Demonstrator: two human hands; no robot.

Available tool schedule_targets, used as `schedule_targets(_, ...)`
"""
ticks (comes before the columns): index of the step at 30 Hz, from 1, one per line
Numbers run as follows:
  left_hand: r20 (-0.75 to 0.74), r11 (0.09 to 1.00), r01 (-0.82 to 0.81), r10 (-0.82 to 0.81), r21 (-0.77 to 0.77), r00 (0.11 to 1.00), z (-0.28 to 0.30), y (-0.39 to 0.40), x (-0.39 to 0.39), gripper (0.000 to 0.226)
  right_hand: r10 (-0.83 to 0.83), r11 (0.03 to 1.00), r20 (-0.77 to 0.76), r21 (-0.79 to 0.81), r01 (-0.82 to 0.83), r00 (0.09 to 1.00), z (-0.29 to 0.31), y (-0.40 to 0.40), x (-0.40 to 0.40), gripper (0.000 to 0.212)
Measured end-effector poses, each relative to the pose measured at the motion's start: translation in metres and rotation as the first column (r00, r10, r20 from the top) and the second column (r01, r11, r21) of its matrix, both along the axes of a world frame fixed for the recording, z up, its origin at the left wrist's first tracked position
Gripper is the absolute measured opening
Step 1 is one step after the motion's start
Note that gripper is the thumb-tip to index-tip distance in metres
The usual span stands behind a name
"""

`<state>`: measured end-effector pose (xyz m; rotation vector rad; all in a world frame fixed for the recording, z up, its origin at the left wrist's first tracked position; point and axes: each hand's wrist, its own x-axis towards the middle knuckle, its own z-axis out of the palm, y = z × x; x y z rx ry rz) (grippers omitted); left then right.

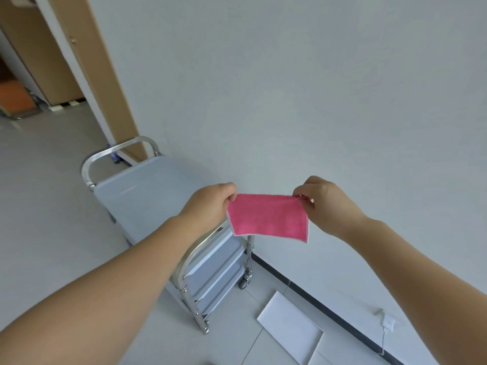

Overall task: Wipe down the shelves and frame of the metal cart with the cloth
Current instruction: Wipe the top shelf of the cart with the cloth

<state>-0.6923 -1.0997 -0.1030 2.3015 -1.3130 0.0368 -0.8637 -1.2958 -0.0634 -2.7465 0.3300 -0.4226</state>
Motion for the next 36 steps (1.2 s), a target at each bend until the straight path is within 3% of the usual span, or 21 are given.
schedule_targets(7, 0.002, 0.996, -0.066, 0.067, -0.058, 0.998, 0.016, 0.072, 0.014, 0.011, 0.083, 0.996, 0.007, -0.020, -0.083, 0.996, 0.010, 0.060, 0.020, 0.025)
schedule_targets(10, 0.078, 0.993, -0.100, 0.106, -0.067, 0.991, 0.014, 0.095, 0.030, 0.005, 0.086, 0.996, 0.006, -0.035, -0.086, 0.996, 0.010, 0.080, 0.041, 0.025)
schedule_targets(18, 0.085, 0.992, -0.119, 0.122, -0.044, 0.989, -0.005, 0.156, 0.125, 0.005, -0.010, 0.997, -0.017, -0.077, 0.009, 1.000, -0.012, 0.146, 0.137, 0.024)
schedule_targets(26, -0.031, 0.999, -0.016, 0.014, -0.051, 0.999, -0.031, 0.186, 0.234, 0.006, -0.184, 0.983, -0.076, 0.017, 0.185, 0.980, -0.046, 0.200, 0.222, 0.023)
schedule_targets(30, -0.056, 0.998, -0.006, 0.003, -0.067, 0.998, -0.051, 0.171, 0.268, 0.007, -0.250, 0.966, -0.086, 0.045, 0.255, 0.964, -0.062, 0.203, 0.247, 0.024)
schedule_targets(36, -0.236, 0.992, -0.041, 0.012, -0.117, 0.972, -0.079, 0.127, 0.305, 0.014, -0.352, 0.931, -0.087, 0.075, 0.358, 0.932, -0.086, 0.173, 0.286, 0.029)
